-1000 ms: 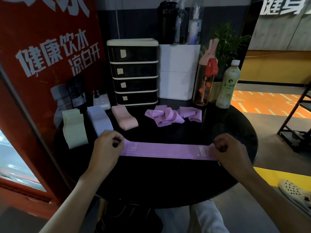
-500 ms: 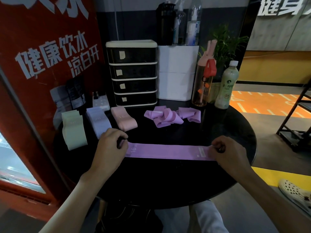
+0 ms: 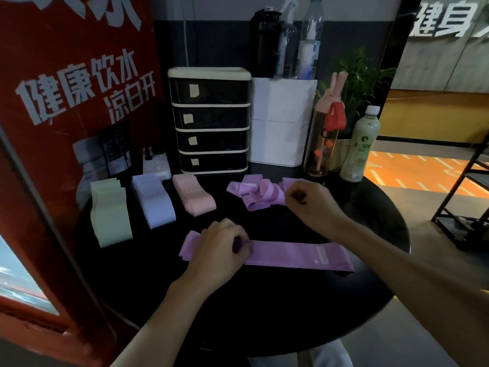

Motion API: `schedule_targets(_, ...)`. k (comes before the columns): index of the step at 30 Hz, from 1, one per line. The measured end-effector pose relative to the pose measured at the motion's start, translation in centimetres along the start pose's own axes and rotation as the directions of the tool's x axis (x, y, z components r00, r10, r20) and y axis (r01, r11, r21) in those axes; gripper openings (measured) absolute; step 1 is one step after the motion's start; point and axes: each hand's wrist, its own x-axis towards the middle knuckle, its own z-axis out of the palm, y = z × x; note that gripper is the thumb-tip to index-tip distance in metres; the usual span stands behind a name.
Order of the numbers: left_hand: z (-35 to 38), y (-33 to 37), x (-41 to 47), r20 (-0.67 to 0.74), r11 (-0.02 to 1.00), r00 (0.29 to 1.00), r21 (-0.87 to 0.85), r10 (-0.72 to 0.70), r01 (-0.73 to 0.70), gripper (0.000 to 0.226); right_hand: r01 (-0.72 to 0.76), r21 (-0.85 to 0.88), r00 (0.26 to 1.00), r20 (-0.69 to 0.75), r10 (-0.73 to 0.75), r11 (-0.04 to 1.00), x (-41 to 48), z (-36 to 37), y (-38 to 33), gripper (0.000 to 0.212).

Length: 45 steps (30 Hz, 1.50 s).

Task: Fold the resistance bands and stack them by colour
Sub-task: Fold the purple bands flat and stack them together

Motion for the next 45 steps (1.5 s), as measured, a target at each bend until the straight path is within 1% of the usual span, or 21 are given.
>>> schedule_targets(1,0.1,-0.1,0.0,-0.001,1.000,1.000,0.002,0.001,-0.001,0.004,0.031,0.002,0.999,0.011,-0.031,1.000,1.5,0.8,-0.8,0.017)
schedule_targets(4,0.2,-0.5,0.2,-0.014,1.000,1.000,-0.021,-0.015,0.015,0.007,0.092,-0.052,0.993,0.080,-0.087,0.994,5.8,3.9,-2.4,0.002)
schedule_targets(6,0.3,-0.6,0.3,-0.010,1.000,1.000,-0.025,-0.014,0.014,0.011,0.137,-0.168,0.984,0.136,-0.115,0.976,8.0,5.8,-2.8,0.010)
schedule_targets(8,0.3,-0.6,0.4,0.004,1.000,1.000,0.003,-0.013,0.013,0.010,0.195,-0.325,0.974,0.179,-0.142,0.925,9.7,7.3,-2.7,0.019)
schedule_targets(10,0.2,-0.5,0.4,0.018,0.999,1.000,0.032,-0.015,0.014,0.012,0.212,-0.444,0.969,0.212,-0.128,0.870,10.8,8.2,-2.5,0.024)
schedule_targets(13,0.0,-0.5,0.4,0.054,0.999,0.998,0.028,-0.025,0.024,0.017,0.203,-0.522,0.965,0.248,-0.079,0.828,11.6,8.9,-2.1,0.023)
schedule_targets(15,0.0,-0.4,0.3,0.045,0.999,0.999,0.023,-0.026,0.025,0.017,0.184,-0.509,0.971,0.226,-0.075,0.841,11.8,9.1,-1.9,0.016)
schedule_targets(17,0.0,-0.3,0.3,0.037,0.999,0.999,0.039,-0.024,0.022,0.020,0.147,-0.448,0.984,0.160,-0.083,0.882,11.9,9.1,-1.8,0.011)
schedule_targets(20,-0.1,-0.1,0.3,0.069,0.999,0.997,0.041,-0.038,0.035,0.024,0.079,-0.272,0.996,0.049,-0.068,0.959,11.5,8.2,-2.4,0.009)
schedule_targets(22,-0.1,-0.1,0.3,0.036,0.998,0.998,-0.042,-0.041,0.043,0.021,0.059,-0.124,0.998,0.000,-0.060,0.990,11.1,7.0,-3.2,0.008)
schedule_targets(24,-0.1,0.0,0.1,-0.046,0.991,0.998,-0.133,-0.036,0.030,0.010,0.076,0.026,0.996,-0.049,-0.074,0.997,10.6,5.7,-4.1,0.010)
schedule_targets(26,-0.3,0.1,-0.1,-0.145,0.988,0.989,-0.151,-0.031,0.009,0.010,0.119,0.133,0.990,-0.093,-0.107,0.984,10.0,4.2,-5.0,0.012)
schedule_targets(29,-1.2,0.8,0.1,-0.292,0.984,0.956,-0.174,-0.032,-0.021,0.015,0.147,0.270,0.987,-0.109,-0.122,0.952,8.8,1.9,-6.4,0.011)
schedule_targets(32,-2.8,2.3,1.3,-0.367,0.960,0.928,-0.278,-0.067,-0.040,0.015,0.182,0.363,0.981,-0.125,-0.146,0.914,7.6,-0.1,-7.7,0.018)
schedule_targets(34,-4.4,3.8,2.9,-0.396,0.927,0.911,-0.374,-0.119,-0.042,0.010,0.185,0.412,0.981,-0.131,-0.143,0.892,6.9,-1.3,-8.5,0.017)
schedule_targets(36,-6.0,5.3,4.6,-0.403,0.887,0.900,-0.460,-0.165,-0.043,0.005,0.170,0.457,0.984,-0.128,-0.124,0.873,6.2,-2.4,-9.3,0.007)
schedule_targets(37,-6.8,6.0,5.2,-0.387,0.865,0.904,-0.500,-0.183,-0.039,0.008,0.166,0.475,0.985,-0.129,-0.119,0.864,5.8,-2.9,-9.8,0.006)
schedule_targets(40,-8.5,7.9,6.5,-0.319,0.816,0.929,-0.577,-0.188,-0.033,0.019,0.148,0.537,0.987,-0.135,-0.088,0.831,5.1,-4.2,-10.5,0.007)
schedule_targets(42,-9.2,8.9,7.0,-0.305,0.792,0.935,-0.609,-0.183,-0.044,0.026,0.119,0.586,0.990,-0.132,-0.050,0.801,4.7,-4.8,-10.9,0.006)
schedule_targets(45,-9.9,10.1,7.4,-0.277,0.709,0.934,-0.704,-0.227,-0.037,0.022,0.092,0.638,0.992,-0.128,-0.013,0.764,4.3,-5.3,-11.2,0.006)
